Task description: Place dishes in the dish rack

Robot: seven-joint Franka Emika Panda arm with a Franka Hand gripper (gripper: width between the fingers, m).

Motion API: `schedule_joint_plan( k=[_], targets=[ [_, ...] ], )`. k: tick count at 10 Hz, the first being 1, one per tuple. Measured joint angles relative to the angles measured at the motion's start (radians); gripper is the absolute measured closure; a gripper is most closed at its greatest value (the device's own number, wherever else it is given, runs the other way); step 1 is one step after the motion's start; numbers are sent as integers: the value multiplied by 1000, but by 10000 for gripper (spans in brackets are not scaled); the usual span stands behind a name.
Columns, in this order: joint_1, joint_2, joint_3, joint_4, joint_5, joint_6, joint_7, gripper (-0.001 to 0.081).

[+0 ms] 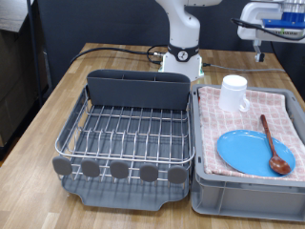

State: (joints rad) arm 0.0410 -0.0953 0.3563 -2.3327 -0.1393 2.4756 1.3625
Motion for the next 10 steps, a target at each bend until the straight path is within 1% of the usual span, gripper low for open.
schedule_joint_plan(
  k=[2, 5, 8, 10],
  targets=[
    [0, 59, 1, -12, -86, 70, 80, 3],
    [1, 151, 0, -12, -170, 159, 160, 3],
    [2, 224, -5, -7, -255, 223, 231, 3],
    [6, 263, -8, 4, -298, 240, 265, 3]
  ],
)
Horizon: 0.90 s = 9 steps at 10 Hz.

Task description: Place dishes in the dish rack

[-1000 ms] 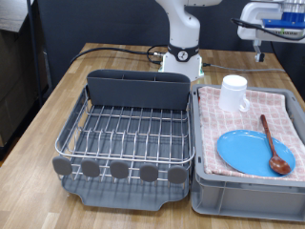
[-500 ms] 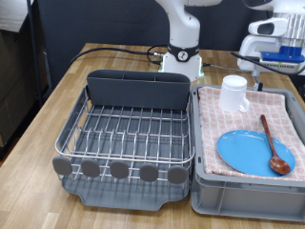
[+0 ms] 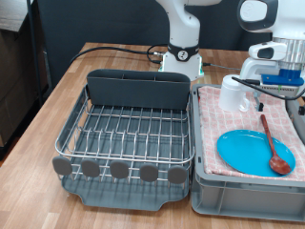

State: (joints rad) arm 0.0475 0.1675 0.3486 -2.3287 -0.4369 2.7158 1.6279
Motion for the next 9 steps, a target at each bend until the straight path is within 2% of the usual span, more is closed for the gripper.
schedule_joint_plan(
  k=[4, 9],
  targets=[
    [29, 68, -27, 33, -89, 5, 93, 3],
    [54, 137, -79, 48, -195, 50, 163, 3]
  ],
)
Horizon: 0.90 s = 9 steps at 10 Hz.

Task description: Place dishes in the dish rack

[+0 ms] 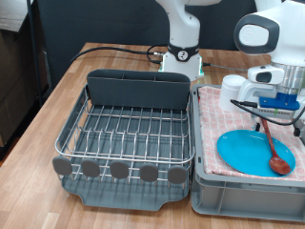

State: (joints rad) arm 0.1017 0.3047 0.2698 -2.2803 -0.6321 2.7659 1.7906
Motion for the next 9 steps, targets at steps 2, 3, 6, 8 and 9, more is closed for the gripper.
schedule_joint_plan(
  k=[2, 3, 6, 8, 9],
  targets=[
    [7, 10, -16, 3, -20, -1, 10, 3],
    [11, 11, -24, 4, -25, -2, 17, 3],
    [13, 20, -34, 5, -27, -2, 19, 3],
    [13, 33, -38, 8, -27, -2, 19, 3],
    [15, 37, -42, 10, -31, -2, 23, 3]
  ],
)
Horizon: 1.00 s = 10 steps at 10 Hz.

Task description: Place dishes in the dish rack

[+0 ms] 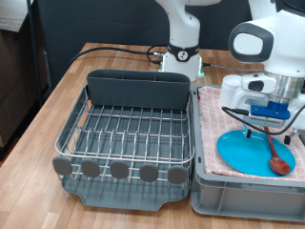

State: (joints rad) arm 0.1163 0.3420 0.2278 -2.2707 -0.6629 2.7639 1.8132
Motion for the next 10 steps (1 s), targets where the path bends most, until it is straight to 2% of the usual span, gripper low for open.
schedule_joint_plan(
  k=[3, 4, 5, 6, 7, 8, 9, 10],
  targets=[
    [14, 1, -22, 1, -27, 3, 40, 3],
    [14, 1, -22, 1, -27, 3, 40, 84],
    [14, 1, -22, 1, -27, 3, 40, 267],
    [14, 1, -22, 1, -27, 2, 40, 267],
    [14, 2, -22, 1, -27, 2, 41, 457],
    [14, 4, -22, 1, -27, 2, 42, 457],
    [14, 5, -22, 1, -27, 2, 44, 657],
    [14, 7, -22, 1, -26, 3, 47, 657]
  ],
)
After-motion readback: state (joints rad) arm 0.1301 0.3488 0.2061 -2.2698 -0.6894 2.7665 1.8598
